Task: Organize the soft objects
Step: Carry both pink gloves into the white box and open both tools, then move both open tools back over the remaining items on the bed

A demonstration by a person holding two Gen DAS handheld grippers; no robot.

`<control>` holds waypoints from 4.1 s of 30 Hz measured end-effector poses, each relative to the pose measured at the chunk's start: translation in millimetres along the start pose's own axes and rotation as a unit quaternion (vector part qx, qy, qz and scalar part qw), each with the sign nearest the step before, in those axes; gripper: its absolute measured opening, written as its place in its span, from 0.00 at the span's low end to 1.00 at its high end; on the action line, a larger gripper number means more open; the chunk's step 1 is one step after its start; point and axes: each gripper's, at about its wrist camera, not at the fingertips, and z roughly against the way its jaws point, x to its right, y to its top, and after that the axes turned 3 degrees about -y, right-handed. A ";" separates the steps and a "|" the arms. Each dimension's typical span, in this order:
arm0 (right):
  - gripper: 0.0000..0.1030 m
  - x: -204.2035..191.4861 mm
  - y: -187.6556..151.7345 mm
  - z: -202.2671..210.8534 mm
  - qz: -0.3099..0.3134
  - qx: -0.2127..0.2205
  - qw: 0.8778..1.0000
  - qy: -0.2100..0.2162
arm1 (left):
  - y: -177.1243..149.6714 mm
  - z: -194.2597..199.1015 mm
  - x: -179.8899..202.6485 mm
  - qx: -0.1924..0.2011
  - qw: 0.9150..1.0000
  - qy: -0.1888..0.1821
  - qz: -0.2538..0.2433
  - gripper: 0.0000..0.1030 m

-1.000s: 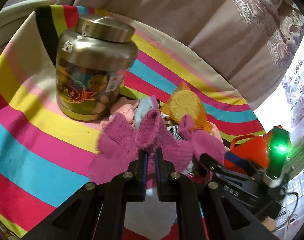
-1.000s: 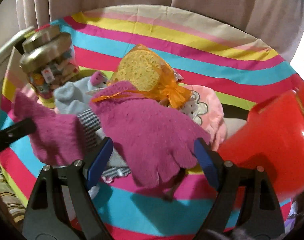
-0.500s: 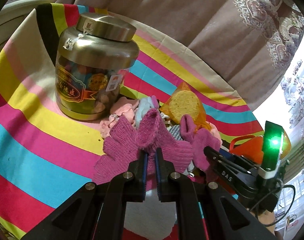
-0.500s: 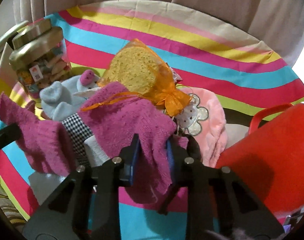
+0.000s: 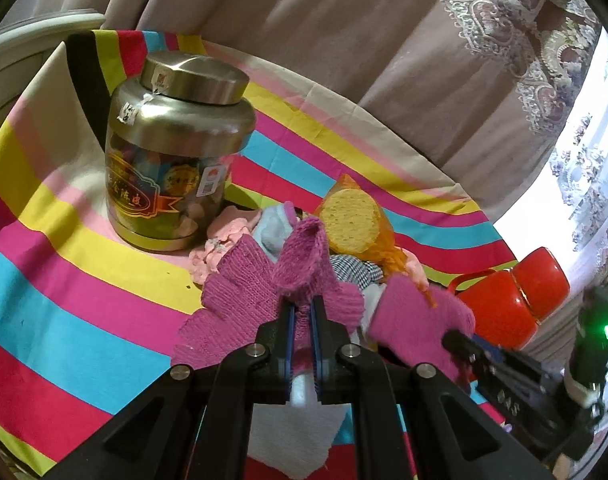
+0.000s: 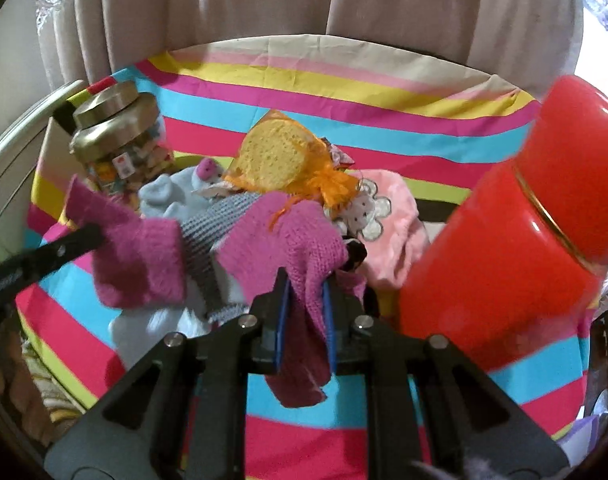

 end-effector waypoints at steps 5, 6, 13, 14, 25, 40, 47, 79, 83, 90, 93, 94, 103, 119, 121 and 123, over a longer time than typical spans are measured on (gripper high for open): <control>0.18 10.8 -20.0 23.8 -0.015 -0.002 1.000 0.005 | -3.2 11.2 13.6 0.006 1.000 -0.010 -0.010 0.08; 0.18 13.0 -23.5 28.6 -0.018 -0.001 1.000 0.006 | -3.8 13.1 16.7 0.006 1.000 -0.012 -0.011 0.08; 0.18 40.3 -50.5 67.3 -0.044 0.003 0.999 0.005 | -14.6 36.5 52.9 0.012 0.999 -0.038 -0.037 0.08; 0.18 46.1 -54.4 73.0 -0.050 0.003 0.999 0.004 | -16.5 39.4 57.8 0.012 0.998 -0.042 -0.040 0.08; 0.18 131.1 -116.5 149.1 -0.120 0.016 0.992 -0.041 | -70.1 54.8 153.6 -0.042 0.985 -0.127 -0.105 0.08; 0.18 177.8 -141.4 180.5 -0.186 0.032 0.982 -0.009 | -99.4 63.6 193.1 -0.065 0.979 -0.141 -0.132 0.08; 0.18 189.5 -153.2 190.2 -0.187 0.018 0.982 -0.031 | -114.3 63.5 213.6 -0.089 0.971 -0.168 -0.147 0.08; 0.66 298.2 -272.0 234.9 -0.288 -0.041 0.949 -0.119 | -269.3 27.9 321.8 -0.370 0.864 -0.225 -0.257 0.50; 0.66 294.5 -271.1 233.0 -0.283 -0.042 0.952 -0.111 | -252.8 28.7 312.3 -0.346 0.878 -0.215 -0.250 0.51; 0.66 271.5 -257.1 227.7 -0.262 -0.037 0.960 -0.088 | -218.5 28.4 294.2 -0.310 0.901 -0.203 -0.224 0.51; 0.66 257.8 -247.0 222.6 -0.246 -0.037 0.966 -0.076 | -200.9 30.5 279.5 -0.285 0.914 -0.193 -0.214 0.51; 0.66 251.9 -242.5 220.8 -0.239 -0.037 0.968 -0.072 | -194.7 31.8 273.4 -0.277 0.918 -0.188 -0.210 0.51; 0.66 188.4 -200.3 199.0 -0.177 -0.032 0.983 -0.028 | -147.3 33.2 184.3 -0.225 0.954 -0.124 -0.153 0.51; 0.66 89.3 -120.2 138.4 -0.092 -0.038 0.994 0.044 | -73.6 31.4 38.5 -0.168 0.985 -0.017 -0.024 0.51; 0.66 78.3 -108.8 129.7 -0.078 -0.037 0.995 0.046 | -66.4 26.4 27.2 -0.170 0.985 -0.004 -0.015 0.54; 0.66 68.7 -98.5 121.7 -0.066 -0.035 0.996 0.049 | -61.9 19.6 20.0 -0.172 0.985 0.009 -0.014 0.67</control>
